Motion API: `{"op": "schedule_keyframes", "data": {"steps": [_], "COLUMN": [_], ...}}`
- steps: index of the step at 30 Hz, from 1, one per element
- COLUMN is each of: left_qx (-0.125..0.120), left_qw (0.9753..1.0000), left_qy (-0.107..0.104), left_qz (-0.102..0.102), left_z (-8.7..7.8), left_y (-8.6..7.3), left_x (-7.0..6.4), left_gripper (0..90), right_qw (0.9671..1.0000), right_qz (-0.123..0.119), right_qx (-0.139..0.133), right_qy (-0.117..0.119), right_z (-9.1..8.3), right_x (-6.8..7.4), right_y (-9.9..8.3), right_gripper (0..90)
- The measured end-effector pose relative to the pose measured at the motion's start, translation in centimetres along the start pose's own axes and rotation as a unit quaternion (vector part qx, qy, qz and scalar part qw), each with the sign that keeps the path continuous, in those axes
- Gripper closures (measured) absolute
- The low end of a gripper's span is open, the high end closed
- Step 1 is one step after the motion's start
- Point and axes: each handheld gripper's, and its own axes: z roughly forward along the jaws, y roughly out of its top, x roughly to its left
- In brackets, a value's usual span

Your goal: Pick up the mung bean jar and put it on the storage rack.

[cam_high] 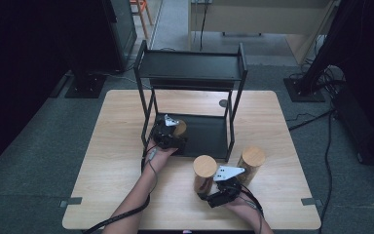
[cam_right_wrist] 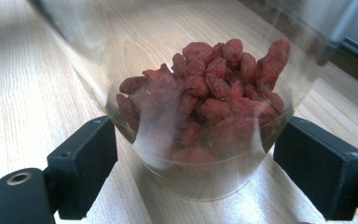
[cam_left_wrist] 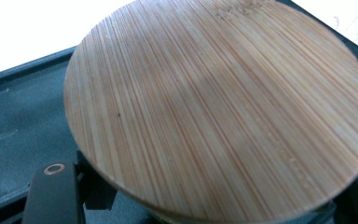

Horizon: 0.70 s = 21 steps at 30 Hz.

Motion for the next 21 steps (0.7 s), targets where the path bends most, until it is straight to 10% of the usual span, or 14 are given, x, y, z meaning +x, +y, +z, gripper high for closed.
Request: {"op": "schedule_keyframes", "data": {"steps": [21], "left_qx": [0.006], "left_qw": [0.9996], "left_qy": [0.021], "left_qz": [0.016], "left_z": [1.6], "left_y": [1.6], "left_x": [-0.1], "left_gripper": [25.6], "right_qw": [1.0], "right_qz": [-0.002], "right_qx": [0.001], "right_qy": [0.003], "right_z": [0.0], "right_x": [0.0], "right_y": [0.0], "right_gripper": [13.4]}}
